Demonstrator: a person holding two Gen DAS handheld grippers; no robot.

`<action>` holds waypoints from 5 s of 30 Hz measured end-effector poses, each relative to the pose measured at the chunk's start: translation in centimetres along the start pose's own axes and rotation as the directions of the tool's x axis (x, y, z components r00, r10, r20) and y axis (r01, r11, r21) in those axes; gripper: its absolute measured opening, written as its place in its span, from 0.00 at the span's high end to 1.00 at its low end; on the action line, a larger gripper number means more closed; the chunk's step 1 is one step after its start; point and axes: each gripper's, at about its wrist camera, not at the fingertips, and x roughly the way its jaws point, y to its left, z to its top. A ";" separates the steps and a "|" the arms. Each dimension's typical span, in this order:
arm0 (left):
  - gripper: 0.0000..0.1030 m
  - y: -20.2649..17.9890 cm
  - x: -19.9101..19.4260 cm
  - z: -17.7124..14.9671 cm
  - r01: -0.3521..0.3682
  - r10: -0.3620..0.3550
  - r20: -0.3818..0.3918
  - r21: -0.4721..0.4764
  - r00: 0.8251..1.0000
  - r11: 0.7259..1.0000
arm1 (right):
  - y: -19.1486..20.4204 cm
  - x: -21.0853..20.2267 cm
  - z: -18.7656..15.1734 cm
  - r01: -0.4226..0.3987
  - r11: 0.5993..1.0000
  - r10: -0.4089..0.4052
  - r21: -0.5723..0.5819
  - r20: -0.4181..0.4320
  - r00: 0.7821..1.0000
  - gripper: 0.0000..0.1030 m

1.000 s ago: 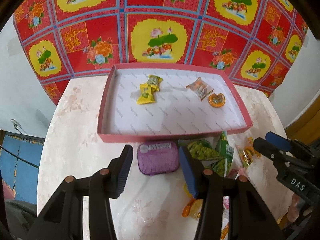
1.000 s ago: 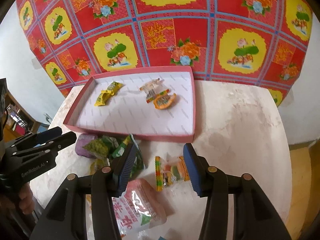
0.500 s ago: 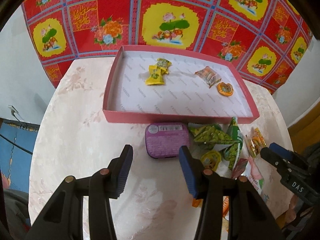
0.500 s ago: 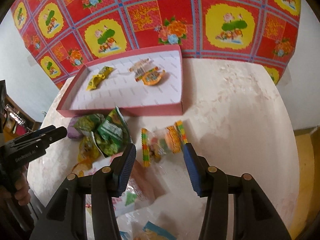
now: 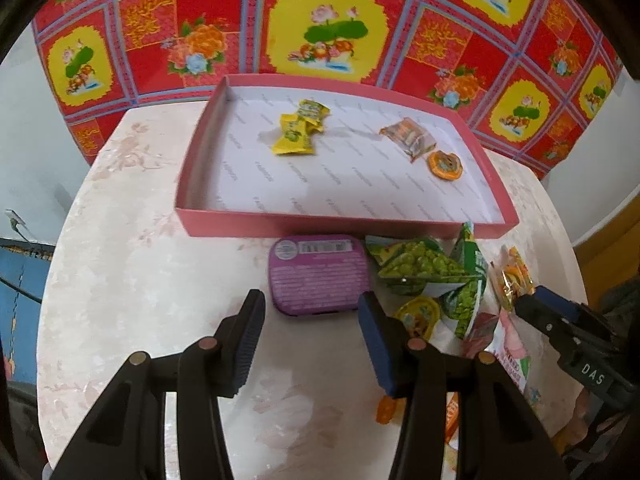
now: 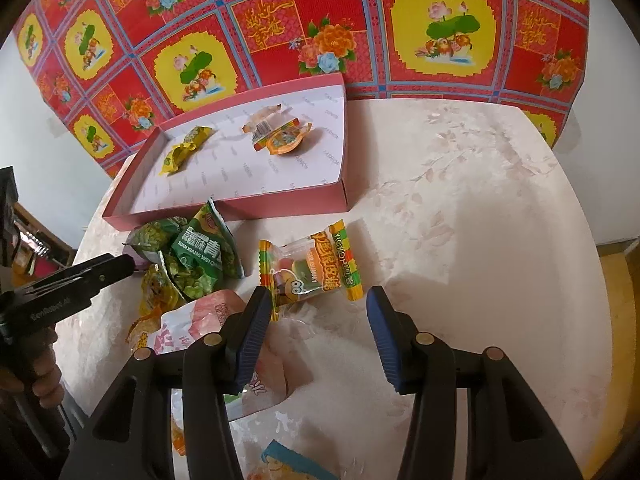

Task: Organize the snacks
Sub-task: 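Move the left tool onto the purple tin while the right tool approaches the striped candy packet, then close the left tool on the purple tin while the right tool grasps the striped candy packet, then carry the purple tin with the left tool while the right tool carries the candy packet into the box, then lower and release the purple tin from the left tool while the right tool releases the candy packet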

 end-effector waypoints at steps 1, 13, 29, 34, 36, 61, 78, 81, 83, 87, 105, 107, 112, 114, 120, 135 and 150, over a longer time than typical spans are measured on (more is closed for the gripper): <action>0.48 -0.2 0.2 0.0 0.001 -0.001 -0.004 0.003 1.000 1.000 | 0.0 0.1 0.0 -0.001 1.000 0.001 -0.001 0.000 1.000 0.51; 0.39 -1.1 1.4 0.5 -0.017 0.017 0.003 0.020 1.000 1.000 | -0.1 1.1 0.0 -0.010 1.000 0.010 -0.008 -0.021 1.000 0.46; 0.38 -0.7 1.5 0.0 -0.043 0.041 0.056 0.032 0.998 0.999 | 1.1 2.2 1.1 0.012 0.997 -0.013 -0.075 -0.007 1.000 0.33; 0.38 -1.0 1.6 -0.1 -0.057 0.054 0.060 0.058 0.997 0.997 | 1.2 2.3 1.1 0.020 0.996 -0.021 -0.083 -0.003 1.000 0.33; 0.38 -1.0 1.6 0.0 -0.057 0.054 0.060 0.056 0.997 0.997 | 1.2 2.3 1.1 0.020 0.996 -0.021 -0.085 -0.002 1.000 0.33; 0.39 -0.4 0.2 -0.6 -0.047 0.045 0.073 0.022 0.996 0.999 | 0.1 1.3 0.5 0.006 1.000 -0.006 -0.020 0.038 0.999 0.63; 0.39 -0.5 -2.1 -0.5 -0.035 0.033 0.120 0.018 0.992 0.999 | 1.1 -0.4 0.8 0.007 0.999 -0.003 -0.043 0.073 0.997 0.63; 0.39 -0.6 -2.7 0.0 -0.033 0.030 0.128 0.019 0.991 0.999 | 1.2 -0.9 1.2 0.005 0.999 -0.001 -0.043 0.082 0.997 0.63; 0.39 -0.8 -3.1 0.4 -0.032 0.029 0.137 0.023 0.990 0.999 | 1.3 -1.1 1.6 0.005 0.999 -0.001 -0.046 0.091 0.996 0.63; 0.39 -1.0 -3.6 1.4 -0.034 0.029 0.153 0.034 0.988 0.999 | 1.4 -1.4 2.5 0.005 0.999 0.000 -0.054 0.101 0.995 0.63; 0.39 -0.5 -2.6 6.4 -0.056 0.049 0.186 0.032 0.981 0.998 | 3.3 -1.4 8.1 0.009 0.989 0.012 -0.146 0.137 0.990 0.63; 0.39 -0.2 -2.3 6.8 -0.061 0.054 0.186 0.027 0.981 0.998 | 3.5 -1.2 8.8 0.011 0.988 0.010 -0.154 0.138 0.990 0.63; 0.39 0.2 -1.1 7.6 -0.068 0.064 0.177 0.020 0.982 0.997 | 3.8 -0.3 10.2 0.010 0.986 0.013 -0.164 0.138 0.990 0.63; 0.39 0.3 -0.8 7.7 -0.071 0.066 0.177 0.022 0.982 0.997 | 3.9 0.3 10.7 0.006 0.986 0.017 -0.164 0.138 0.990 0.63; 0.39 0.3 0.5 8.2 -0.075 0.070 0.173 0.028 0.982 0.997 | 3.7 2.1 11.5 -0.009 0.989 0.030 -0.150 0.136 0.990 0.63; 0.39 0.4 2.6 9.1 -0.088 0.081 0.164 0.034 0.983 0.996 | 3.4 4.9 13.9 0.001 0.990 0.017 -0.140 0.129 0.992 0.63; 0.39 0.7 4.8 9.3 -0.093 0.090 0.126 0.021 0.988 0.995 | 3.3 8.5 14.2 0.016 0.988 -0.004 -0.152 0.079 0.997 0.63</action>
